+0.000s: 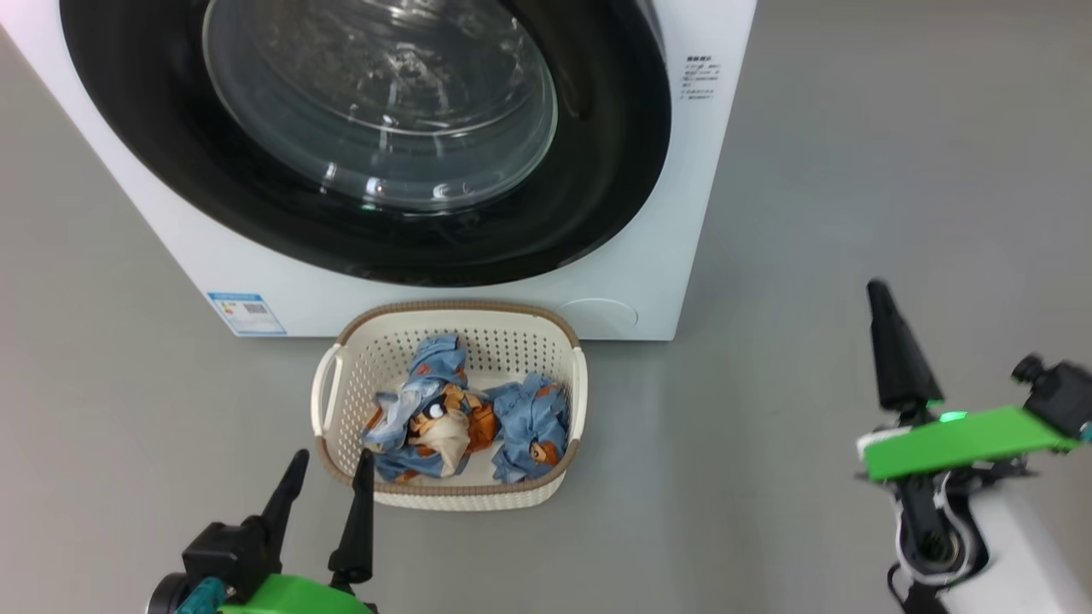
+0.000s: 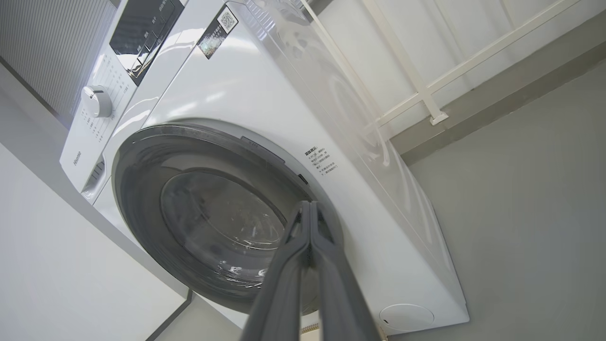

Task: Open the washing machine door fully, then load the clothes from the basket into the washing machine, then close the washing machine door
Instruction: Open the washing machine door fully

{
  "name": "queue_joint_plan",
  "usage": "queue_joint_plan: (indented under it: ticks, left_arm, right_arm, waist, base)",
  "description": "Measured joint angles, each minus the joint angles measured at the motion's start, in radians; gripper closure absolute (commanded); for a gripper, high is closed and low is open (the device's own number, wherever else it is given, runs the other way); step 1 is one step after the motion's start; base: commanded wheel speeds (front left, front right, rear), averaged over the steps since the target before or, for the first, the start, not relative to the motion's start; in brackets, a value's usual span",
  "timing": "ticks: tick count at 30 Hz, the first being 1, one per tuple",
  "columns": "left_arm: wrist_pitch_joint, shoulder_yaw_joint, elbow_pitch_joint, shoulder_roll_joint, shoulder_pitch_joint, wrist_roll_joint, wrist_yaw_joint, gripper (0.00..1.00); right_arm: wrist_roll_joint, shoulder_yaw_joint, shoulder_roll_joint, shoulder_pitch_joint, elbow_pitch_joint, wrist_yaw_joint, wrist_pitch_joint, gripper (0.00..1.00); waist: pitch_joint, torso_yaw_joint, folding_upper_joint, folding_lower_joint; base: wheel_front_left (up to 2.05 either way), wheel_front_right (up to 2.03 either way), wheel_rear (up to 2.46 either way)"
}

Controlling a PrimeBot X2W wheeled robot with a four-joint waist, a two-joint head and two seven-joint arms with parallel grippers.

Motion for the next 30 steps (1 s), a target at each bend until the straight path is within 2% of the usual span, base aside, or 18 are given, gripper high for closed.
queue_joint_plan:
  ticks: [10, 15, 27, 30]
  left_arm:
    - [0.000, -0.015, -0.011, 0.000, -0.041, -0.005, 0.000, 0.00]
    - [0.000, -0.024, -0.012, -0.001, -0.060, -0.005, 0.000, 0.00]
    - [0.000, -0.047, -0.023, -0.002, -0.118, -0.012, 0.000, 0.00]
    - [0.000, -0.051, -0.024, -0.002, -0.127, -0.016, 0.000, 0.00]
  right_arm:
    - [0.169, -0.006, -0.053, -0.170, 0.003, 0.000, -0.004, 1.00]
    - [0.295, -0.004, -0.068, -0.255, 0.012, 0.000, -0.007, 1.00]
    - [0.518, 0.077, -0.170, -0.471, 0.060, 0.000, -0.007, 1.00]
    - [0.598, 0.092, -0.190, -0.519, 0.090, 0.000, 0.035, 1.00]
  waist:
    - [0.056, 0.021, 0.0000, 0.0000]
    - [0.083, 0.030, 0.0000, 0.0000]
    - [0.153, 0.054, 0.0000, 0.0000]
    - [0.172, 0.064, 0.0000, 0.0000]
  base:
    - [0.00, 0.00, 0.00]
    - [0.00, 0.00, 0.00]
    - [0.00, 0.00, 0.00]
    - [0.00, 0.00, 0.00]
